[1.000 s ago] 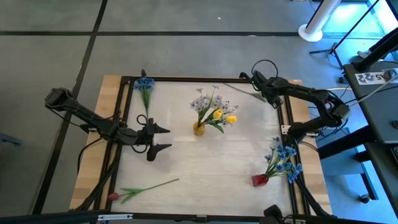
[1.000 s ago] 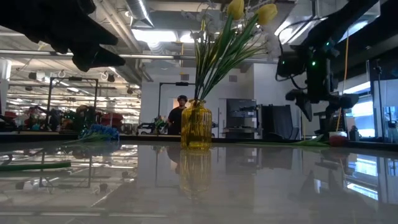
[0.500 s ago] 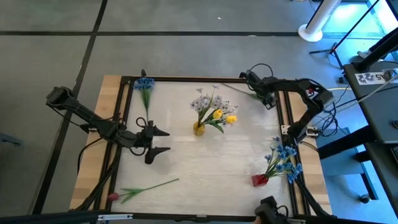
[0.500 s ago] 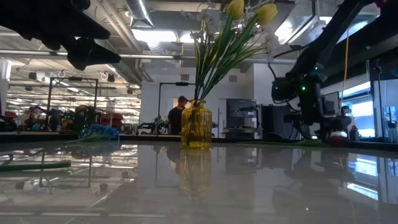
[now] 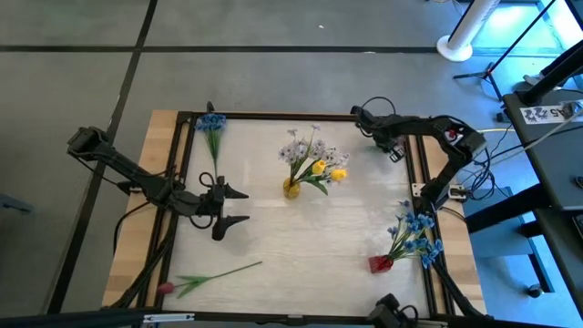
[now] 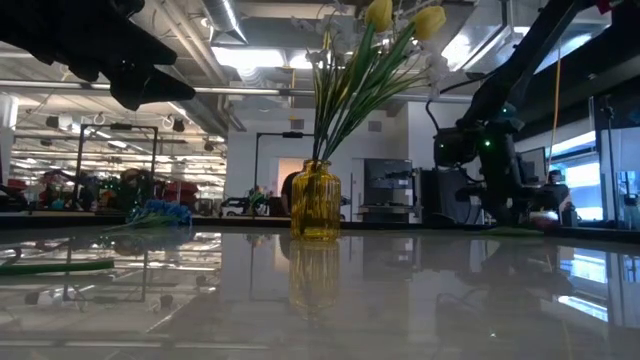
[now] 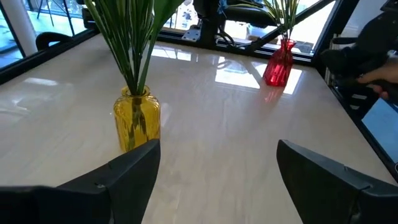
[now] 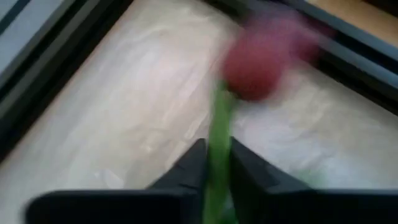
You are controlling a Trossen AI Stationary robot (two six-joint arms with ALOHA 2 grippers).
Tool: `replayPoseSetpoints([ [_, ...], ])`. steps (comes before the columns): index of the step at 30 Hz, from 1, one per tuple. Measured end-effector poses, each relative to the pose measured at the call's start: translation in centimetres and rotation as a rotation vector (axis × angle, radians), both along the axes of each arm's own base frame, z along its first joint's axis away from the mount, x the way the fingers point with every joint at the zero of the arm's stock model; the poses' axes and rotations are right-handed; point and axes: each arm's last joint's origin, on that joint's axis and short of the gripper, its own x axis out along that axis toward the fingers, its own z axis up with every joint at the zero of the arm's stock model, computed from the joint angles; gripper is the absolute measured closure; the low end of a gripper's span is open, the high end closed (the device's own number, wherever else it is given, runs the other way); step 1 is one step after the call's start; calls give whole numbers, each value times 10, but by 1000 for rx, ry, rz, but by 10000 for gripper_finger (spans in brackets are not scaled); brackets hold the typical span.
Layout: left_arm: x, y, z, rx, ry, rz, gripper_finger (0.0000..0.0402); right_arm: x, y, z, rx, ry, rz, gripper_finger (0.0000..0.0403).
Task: Sort flowers into vase by color
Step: Put the top red flower into the red vase
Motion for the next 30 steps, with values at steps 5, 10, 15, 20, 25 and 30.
replayPoseSetpoints([
  [5, 0, 0, 0, 1, 1, 0, 84, 9, 8, 6, 23, 58, 195, 390],
  [10, 0, 0, 0, 0, 0, -1, 84, 20, 22, 18, 110, 131, 586, 364],
  [15, 0, 0, 0, -3, -4, -1, 84, 40, 46, 20, 233, 167, 1043, 379],
  [20, 0, 0, 1, -57, -16, 14, 84, 56, 59, 21, 189, 130, 1157, 370],
  [25, 0, -1, 1, -156, -31, 37, 84, 59, 61, 20, 235, 3, 1224, 296],
  [30, 2, -2, 8, -196, -103, 34, 84, 58, 62, 20, 245, -4, 1195, 246],
])
